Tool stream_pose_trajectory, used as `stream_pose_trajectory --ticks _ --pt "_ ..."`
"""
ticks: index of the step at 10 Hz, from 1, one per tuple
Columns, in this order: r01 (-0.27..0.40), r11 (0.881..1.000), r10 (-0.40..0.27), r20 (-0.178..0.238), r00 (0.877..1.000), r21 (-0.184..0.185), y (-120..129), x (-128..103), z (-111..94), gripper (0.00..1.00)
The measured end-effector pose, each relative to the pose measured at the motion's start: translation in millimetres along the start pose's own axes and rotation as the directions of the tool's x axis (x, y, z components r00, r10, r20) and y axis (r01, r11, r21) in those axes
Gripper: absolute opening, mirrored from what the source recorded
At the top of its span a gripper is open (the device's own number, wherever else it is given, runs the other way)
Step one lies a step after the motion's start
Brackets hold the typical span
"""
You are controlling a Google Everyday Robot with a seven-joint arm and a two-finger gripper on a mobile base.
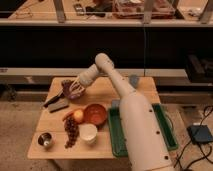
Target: Place fork in purple bowl
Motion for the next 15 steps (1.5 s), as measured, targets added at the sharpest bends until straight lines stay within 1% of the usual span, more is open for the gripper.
stream_pose_trajectory --ticks 1,2,3,4,5,6,7,8,10,15 --pt "-0.003 1.0 0.003 0.012 1.0 -0.014 2.1 0.2 0.2 0.18" --pt "-0.001 1.0 0.002 0.037 0.999 -0.029 2.1 0.2 5.8 0.23" --pt "0.004 1.0 -0.003 0.037 0.999 -0.03 1.1 -1.3 5.5 0.32" --pt "0.005 0.999 -0.005 0.025 1.0 -0.031 3.0 0.2 4.6 0.4" --pt "0.014 1.0 -0.014 0.002 1.0 -0.016 3.1 0.3 -0.5 0.51" --pt "0.023 1.0 -0.023 -0.009 1.0 -0.008 3.9 -3.0 0.9 0.62" --pt "0.027 1.0 -0.027 -0.014 1.0 0.0 4.6 -6.0 0.4 0.71" --pt "0.026 1.0 -0.026 -0.014 1.0 0.001 8.0 -8.0 -0.6 0.79" --pt "0.027 1.0 -0.027 -0.007 1.0 -0.002 8.0 -9.1 2.3 0.8" --pt "0.027 1.0 -0.027 -0.007 1.0 -0.001 7.8 -9.0 1.8 0.8"
